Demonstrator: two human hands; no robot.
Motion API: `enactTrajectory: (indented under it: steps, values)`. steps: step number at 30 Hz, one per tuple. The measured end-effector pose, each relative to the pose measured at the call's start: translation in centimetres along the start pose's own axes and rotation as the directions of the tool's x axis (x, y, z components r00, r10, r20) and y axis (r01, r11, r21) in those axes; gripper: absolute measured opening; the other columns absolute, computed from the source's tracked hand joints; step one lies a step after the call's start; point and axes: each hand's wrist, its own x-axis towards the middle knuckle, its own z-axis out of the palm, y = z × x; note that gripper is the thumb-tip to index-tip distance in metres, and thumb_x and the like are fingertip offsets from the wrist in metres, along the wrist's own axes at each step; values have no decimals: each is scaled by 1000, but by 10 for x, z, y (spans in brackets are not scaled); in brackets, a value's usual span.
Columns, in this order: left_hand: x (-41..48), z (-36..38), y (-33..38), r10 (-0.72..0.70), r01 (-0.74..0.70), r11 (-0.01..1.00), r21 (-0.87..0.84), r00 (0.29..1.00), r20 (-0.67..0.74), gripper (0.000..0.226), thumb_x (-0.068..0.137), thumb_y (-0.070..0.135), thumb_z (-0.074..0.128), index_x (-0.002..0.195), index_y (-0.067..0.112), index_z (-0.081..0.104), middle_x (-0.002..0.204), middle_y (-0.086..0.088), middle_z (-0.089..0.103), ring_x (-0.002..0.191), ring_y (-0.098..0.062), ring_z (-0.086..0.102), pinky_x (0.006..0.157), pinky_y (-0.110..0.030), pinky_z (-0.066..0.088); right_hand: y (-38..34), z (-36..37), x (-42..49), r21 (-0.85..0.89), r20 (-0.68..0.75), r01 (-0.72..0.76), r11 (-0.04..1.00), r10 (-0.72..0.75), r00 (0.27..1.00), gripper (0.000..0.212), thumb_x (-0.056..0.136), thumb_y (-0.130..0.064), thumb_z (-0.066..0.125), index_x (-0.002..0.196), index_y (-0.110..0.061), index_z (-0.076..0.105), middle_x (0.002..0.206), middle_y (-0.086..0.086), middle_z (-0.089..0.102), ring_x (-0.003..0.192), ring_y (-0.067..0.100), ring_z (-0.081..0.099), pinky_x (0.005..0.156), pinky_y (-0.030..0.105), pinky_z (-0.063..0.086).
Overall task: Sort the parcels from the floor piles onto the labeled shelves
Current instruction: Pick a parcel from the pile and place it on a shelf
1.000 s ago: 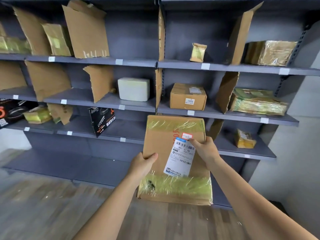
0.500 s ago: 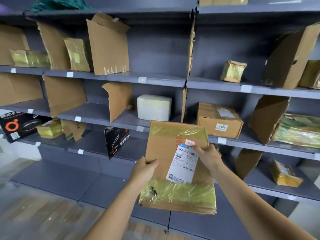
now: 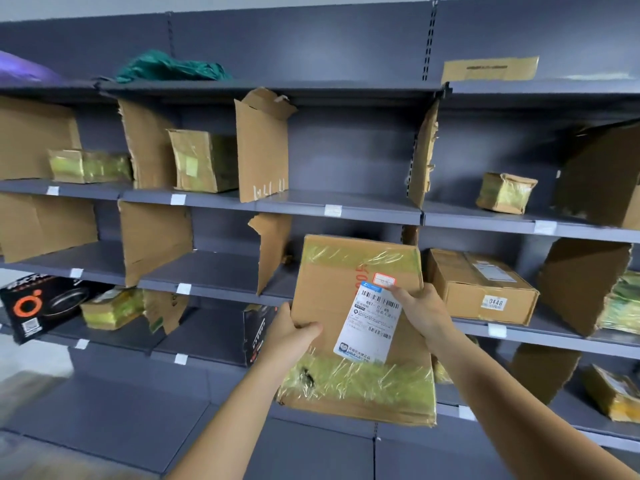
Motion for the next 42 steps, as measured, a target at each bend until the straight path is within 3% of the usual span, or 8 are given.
enactTrajectory:
  steps: [15, 21, 25, 29, 33, 36, 39, 42]
  values:
    - [20, -186, -37, -4, -3, 1000, -29, 968, -250, 25, 89, 15, 67, 108, 22, 51, 99, 4, 63, 88, -6, 59, 68, -22, 45, -85, 197, -17, 6, 196, 158, 987, -156, 968, 55, 89, -47, 63, 126, -8, 50, 115, 4, 63, 104, 25, 59, 83, 36, 47]
    - [48, -236, -59, -56, 61, 998, 8, 955, -293, 29, 88, 17, 69, 111, 20, 52, 105, 3, 64, 90, -8, 59, 72, -25, 46, -98, 266, -6, -7, 321, 168, 986, -157, 934, 86, 63, -74, 59, 124, -14, 59, 115, 2, 67, 103, 23, 64, 87, 38, 52]
    - [77, -257, -73, -83, 101, 994, 45, 947, -310, 26, 88, 20, 69, 108, 20, 53, 105, 3, 63, 88, -6, 58, 71, -26, 45, -100, 303, 11, -16, 382, 143, 990, -126, 916, 55, 85, -55, 62, 123, -16, 63, 114, 1, 68, 103, 23, 63, 85, 34, 49]
    - [115, -280, -83, -125, 149, 988, 49, 937, -327, 22, 92, 22, 66, 109, 20, 52, 104, 4, 60, 88, -9, 56, 73, -29, 41, -105, 349, 43, -61, 426, 131, 990, -93, 900, 83, 61, -75, 56, 121, -18, 62, 113, 3, 69, 102, 25, 64, 91, 41, 53]
    - [146, -314, -95, -180, 207, 978, 27, 901, -395, 32, 97, 34, 57, 125, 21, 52, 113, 1, 56, 99, -19, 52, 83, -30, 38, -120, 393, 58, -102, 511, 159, 982, -85, 855, 81, 62, -71, 59, 121, -16, 61, 111, 2, 69, 98, 23, 66, 83, 36, 54]
    - [164, -346, -107, -222, 262, 965, 31, 871, -439, 28, 97, 40, 55, 117, 21, 52, 112, 0, 57, 99, -20, 52, 82, -30, 38, -129, 441, 70, -92, 577, 171, 981, -88, 812, 88, 49, -75, 59, 116, -17, 64, 111, 2, 68, 98, 23, 67, 89, 43, 56]
    - [178, -381, -123, -230, 298, 953, 55, 828, -512, 32, 96, 38, 58, 117, 16, 53, 114, -2, 60, 100, -22, 56, 82, -30, 42, -140, 490, 70, -97, 638, 222, 970, -111, 762, 69, 63, -68, 61, 111, -19, 67, 110, 2, 68, 98, 23, 67, 89, 42, 55]
    - [184, -414, -136, -252, 336, 941, 39, 775, -580, 35, 94, 35, 59, 119, 12, 51, 110, -4, 59, 98, -23, 57, 78, -29, 42, -150, 534, 66, -107, 667, 228, 968, -100, 738, 86, 51, -74, 55, 115, -18, 63, 105, -1, 70, 93, 20, 68, 82, 37, 57]
